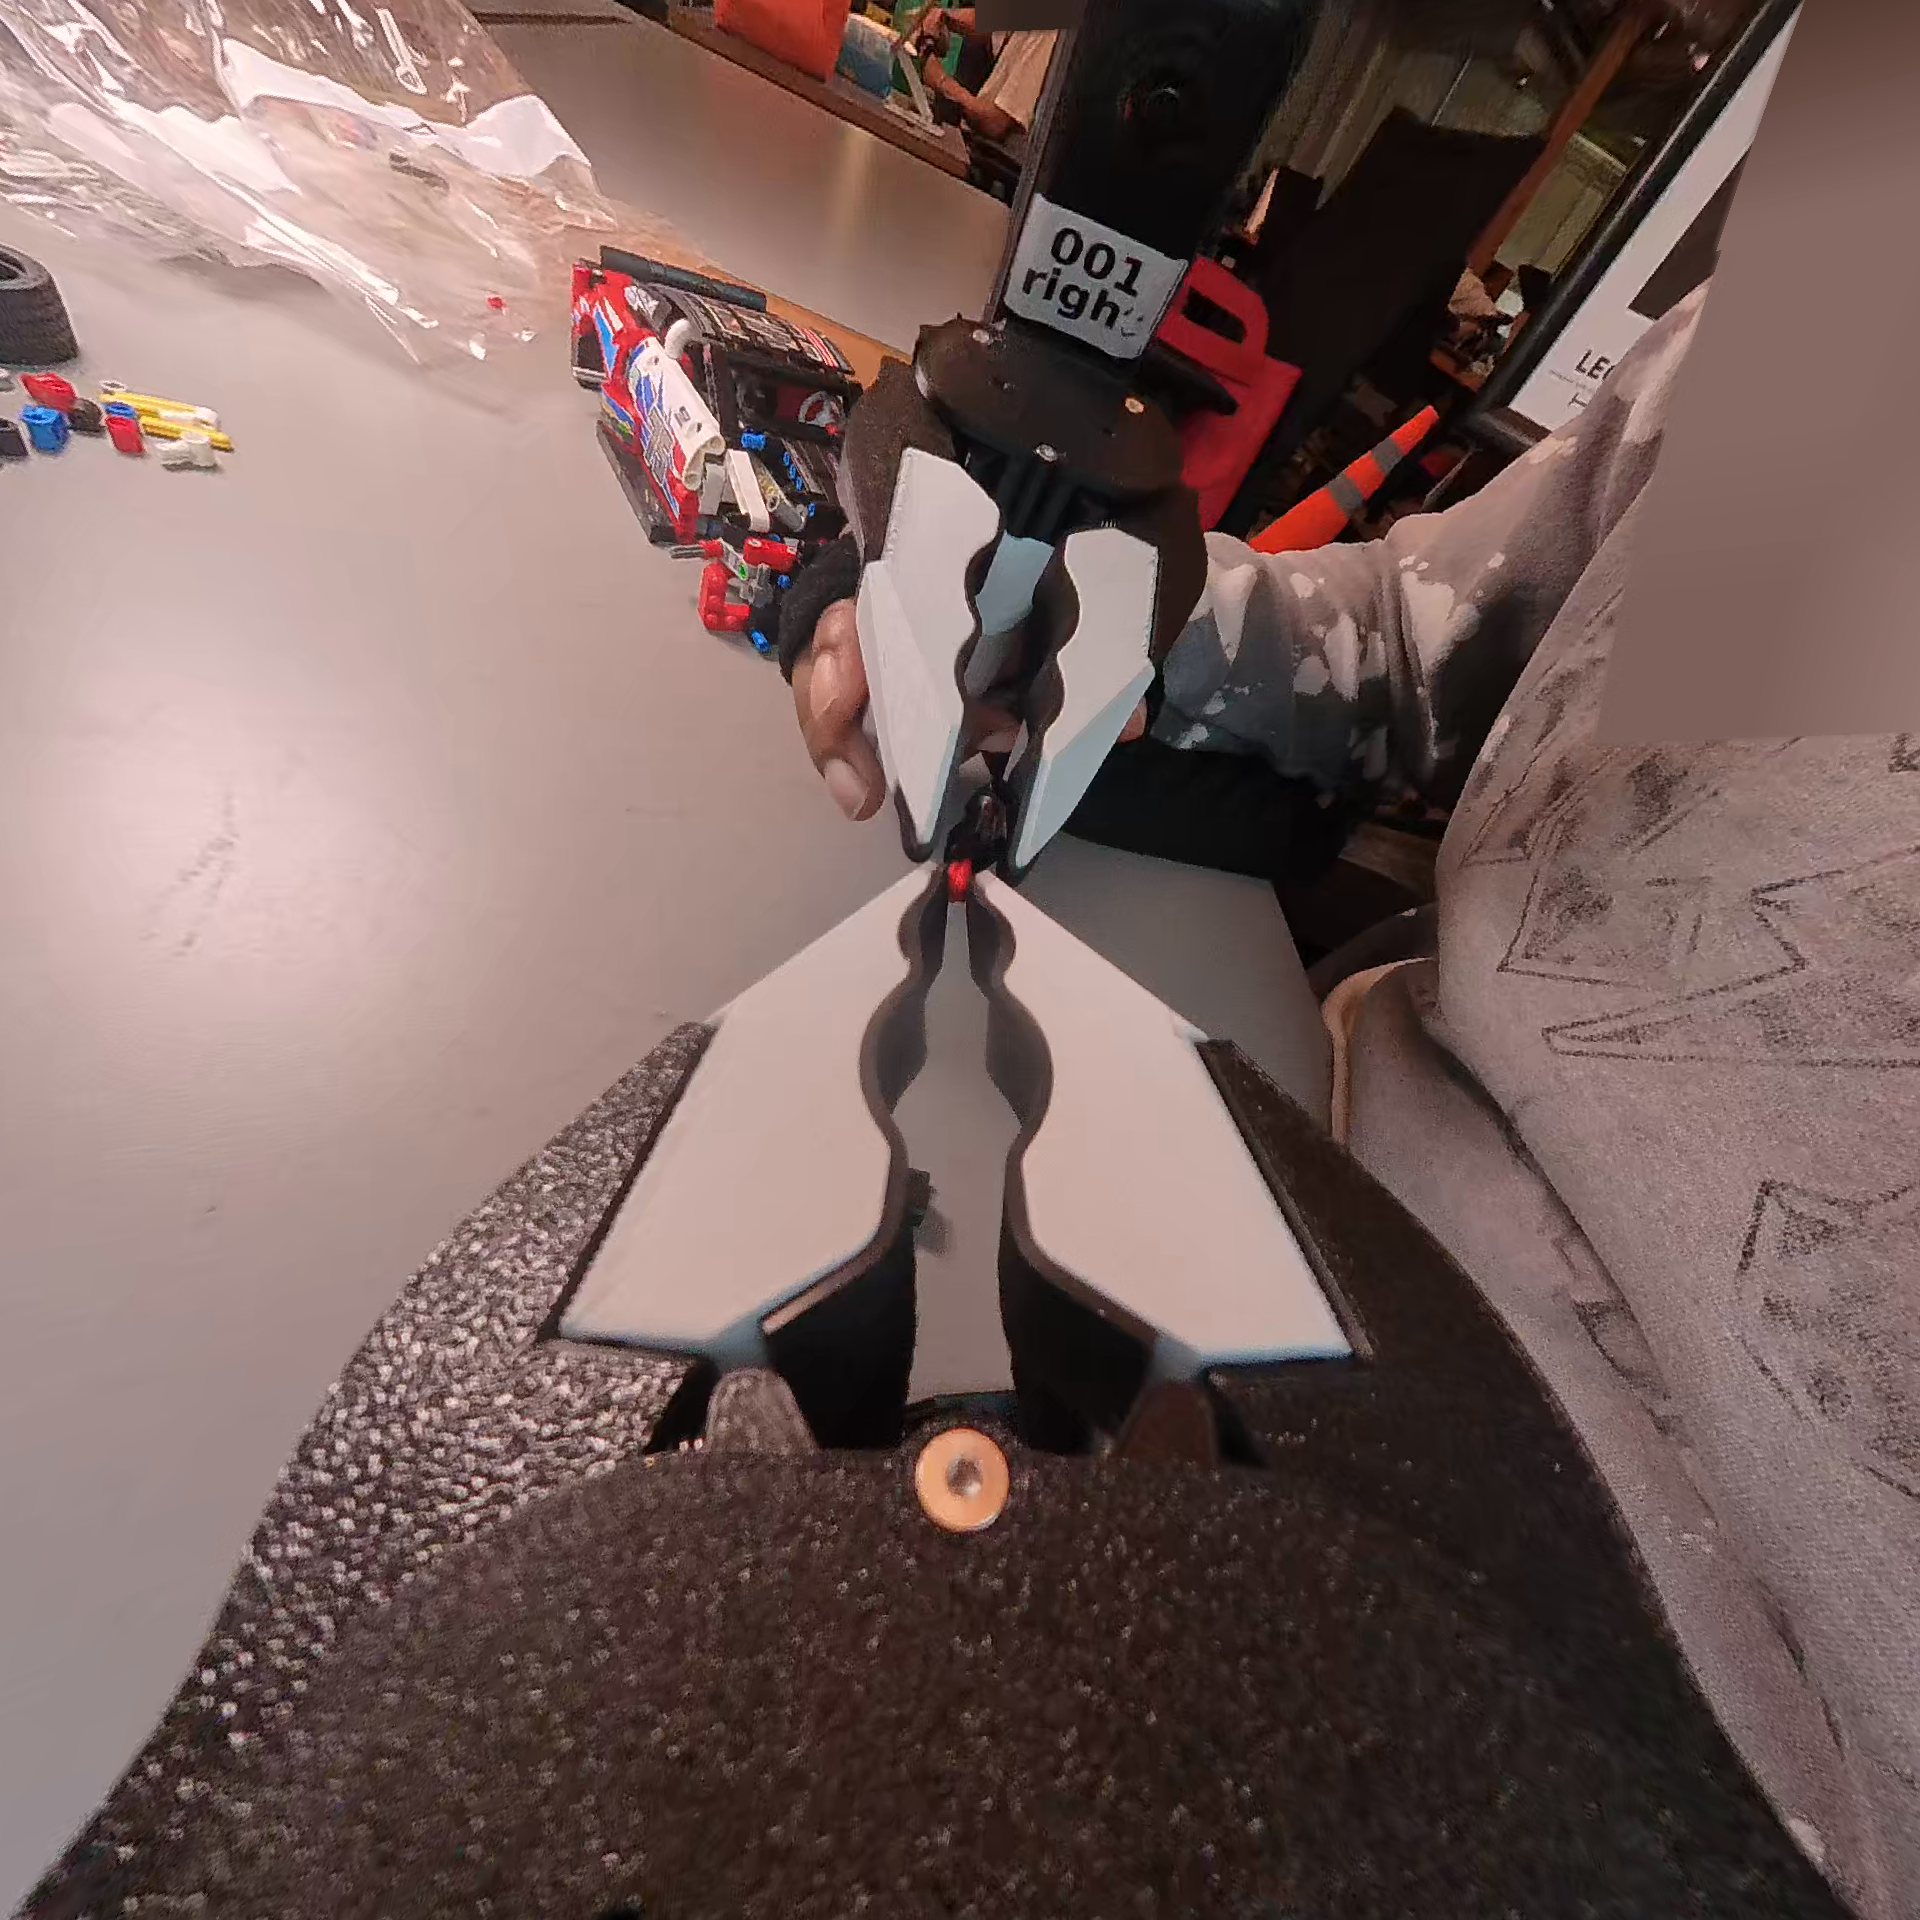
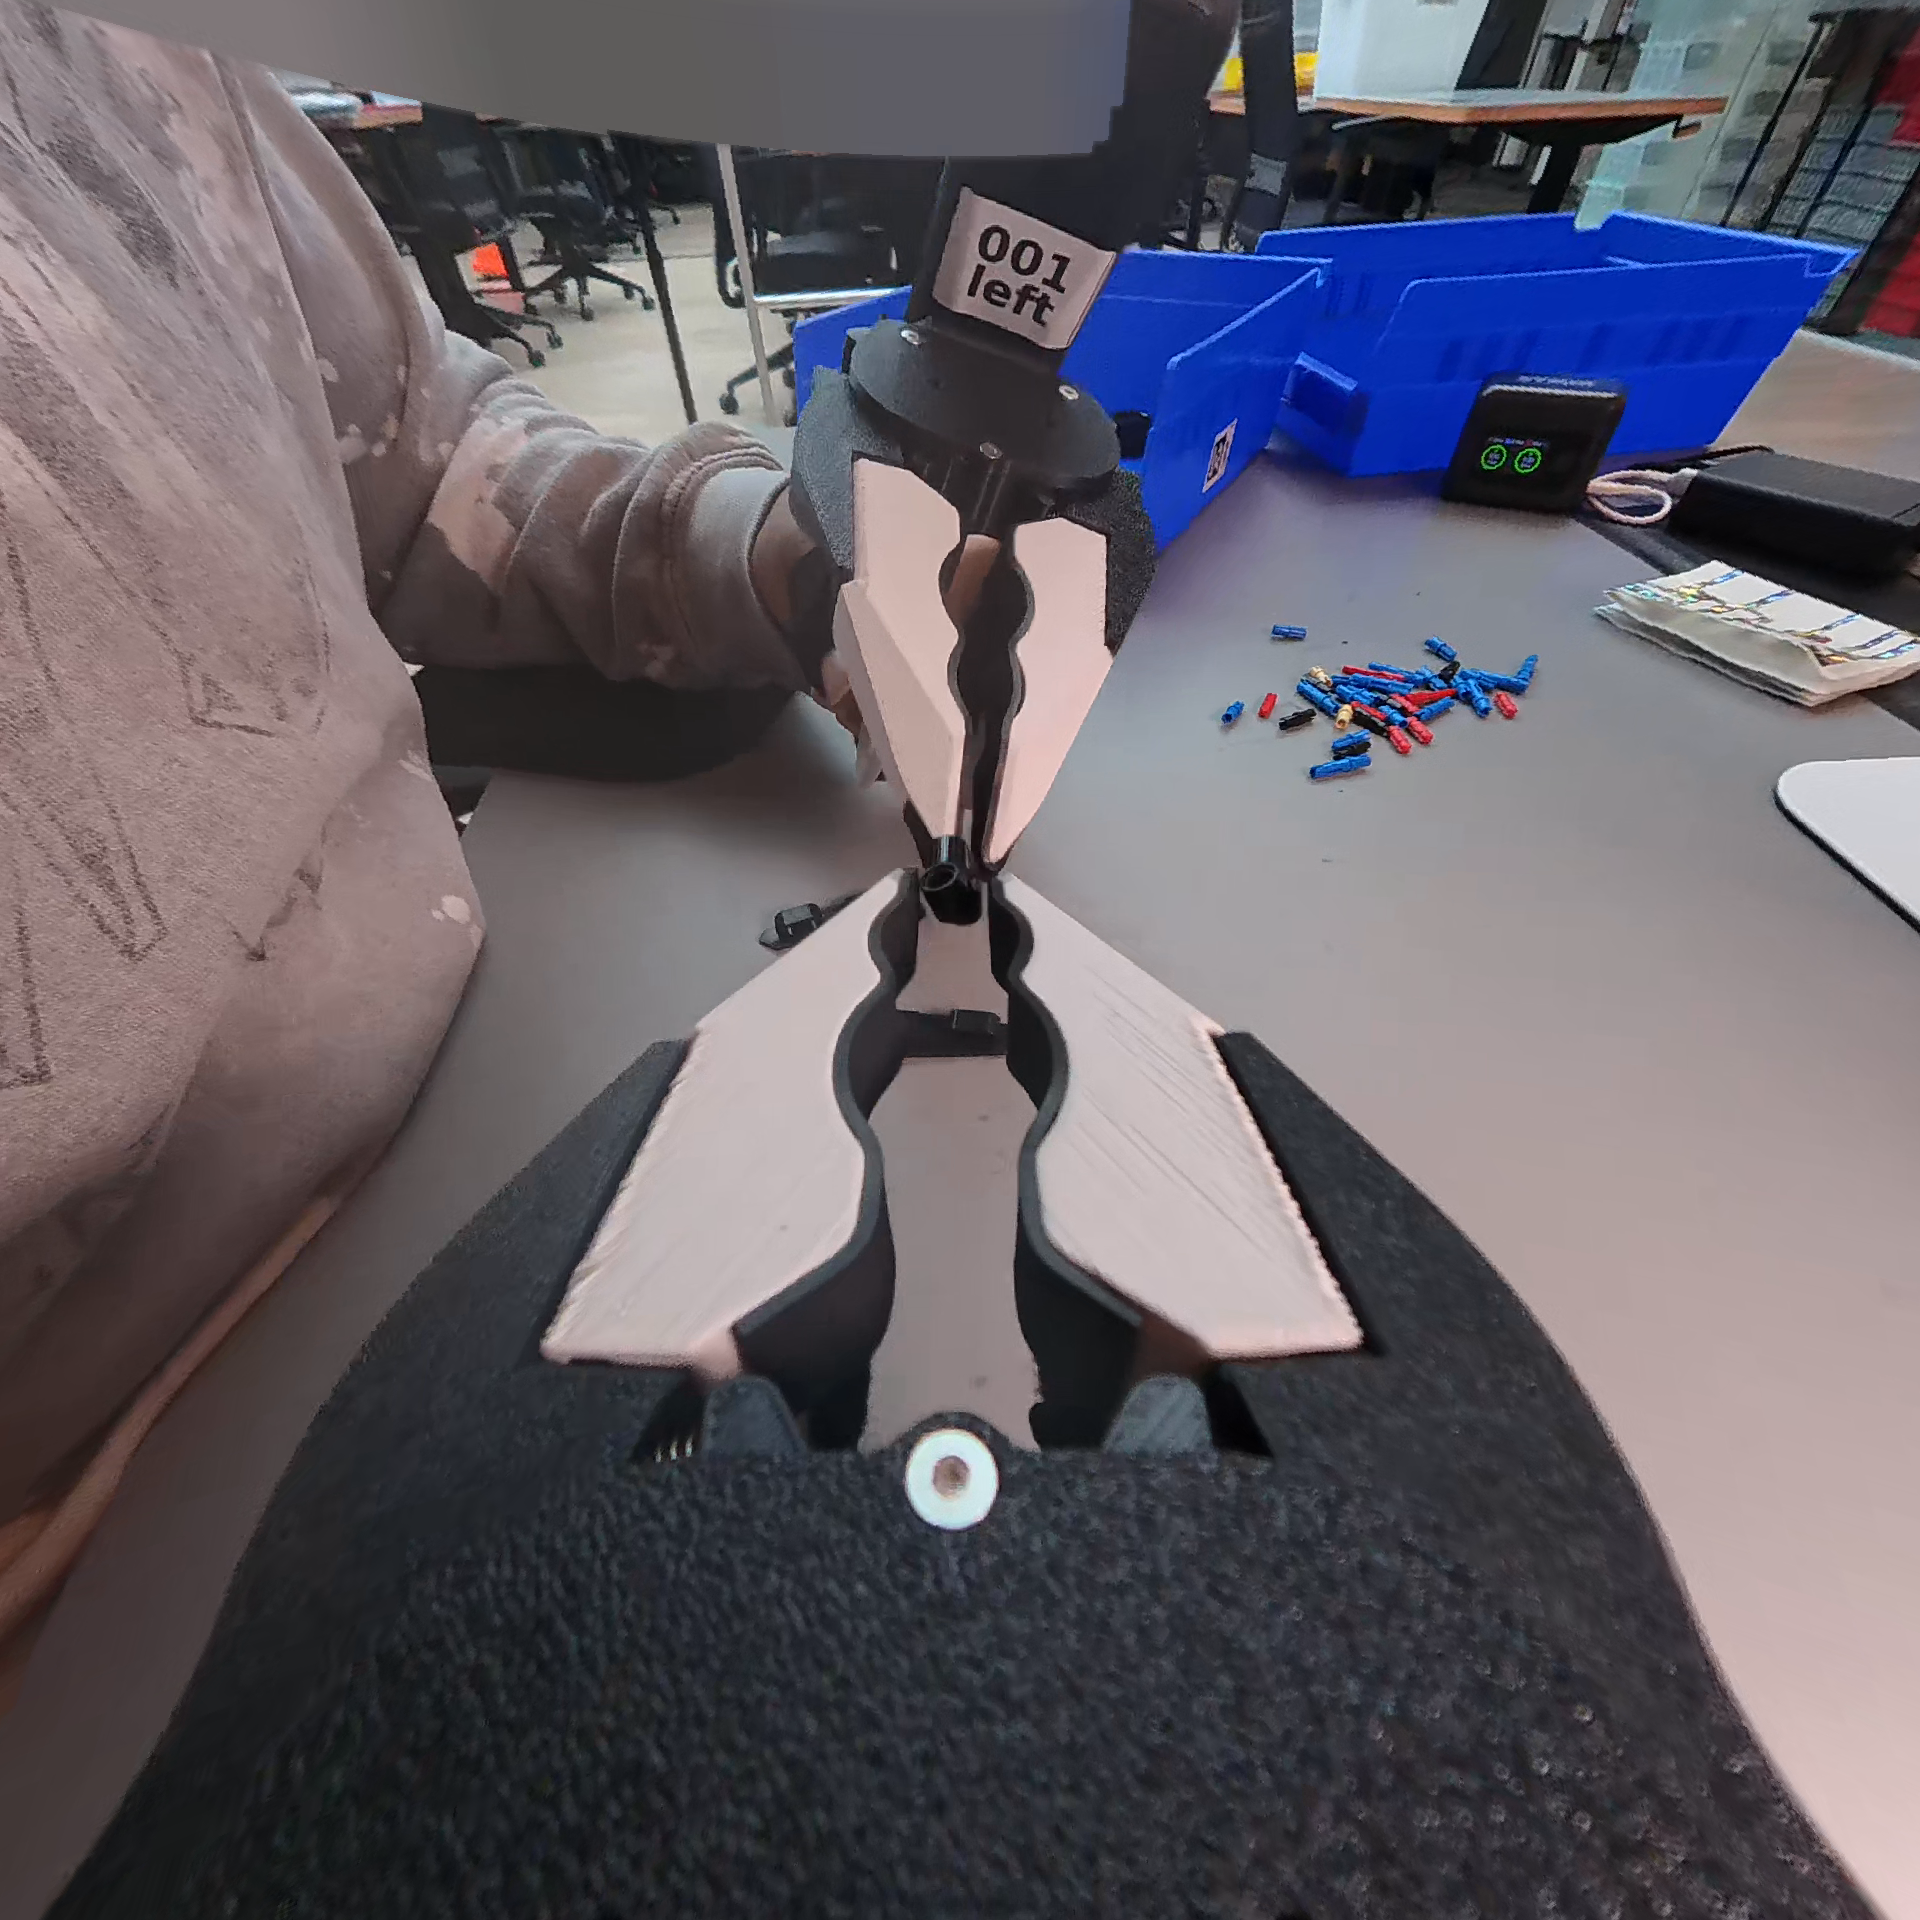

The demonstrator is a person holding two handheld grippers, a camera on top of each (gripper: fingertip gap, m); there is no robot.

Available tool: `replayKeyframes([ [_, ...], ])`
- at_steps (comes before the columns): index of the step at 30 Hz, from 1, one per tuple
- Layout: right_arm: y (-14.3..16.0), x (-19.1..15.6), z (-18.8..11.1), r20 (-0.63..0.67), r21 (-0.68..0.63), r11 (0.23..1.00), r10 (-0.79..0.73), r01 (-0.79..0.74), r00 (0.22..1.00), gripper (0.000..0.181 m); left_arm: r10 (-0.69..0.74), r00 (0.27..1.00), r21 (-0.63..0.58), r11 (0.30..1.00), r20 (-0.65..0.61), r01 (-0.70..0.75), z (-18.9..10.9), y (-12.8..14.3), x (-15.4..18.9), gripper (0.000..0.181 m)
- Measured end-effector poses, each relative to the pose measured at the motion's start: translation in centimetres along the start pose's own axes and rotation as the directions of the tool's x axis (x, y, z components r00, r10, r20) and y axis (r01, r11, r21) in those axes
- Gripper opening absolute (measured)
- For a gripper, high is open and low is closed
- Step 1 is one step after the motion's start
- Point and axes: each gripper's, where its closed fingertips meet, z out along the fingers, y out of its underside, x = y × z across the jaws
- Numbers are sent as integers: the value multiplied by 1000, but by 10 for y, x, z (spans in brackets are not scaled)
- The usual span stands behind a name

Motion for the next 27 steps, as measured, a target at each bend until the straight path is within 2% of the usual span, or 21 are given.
replayKeyframes([
  [8, 1, -1, -1, -7, -5, 1000, -23, 23, 1000, 6, 3, 1000, 16, 1000, -9, -3, 0, -2, 3, 2],
  [17, -3, -6, 2, 55, 18, 997, 70, -72, 996, 6, 65, 998, 4, 998, 2, -65, 0, -1, 8, 3],
  [21, 0, -3, 4, 36, -3, 997, 72, -72, 997, 6, 91, 995, -16, 996, 50, -90, -1, 0, 5, 1],
  [27, -16, -3, -5, 107, 81, 978, 183, -193, 977, 5, 109, 992, 72, 991, 57, -113, -3, -20, 11, 0],
])
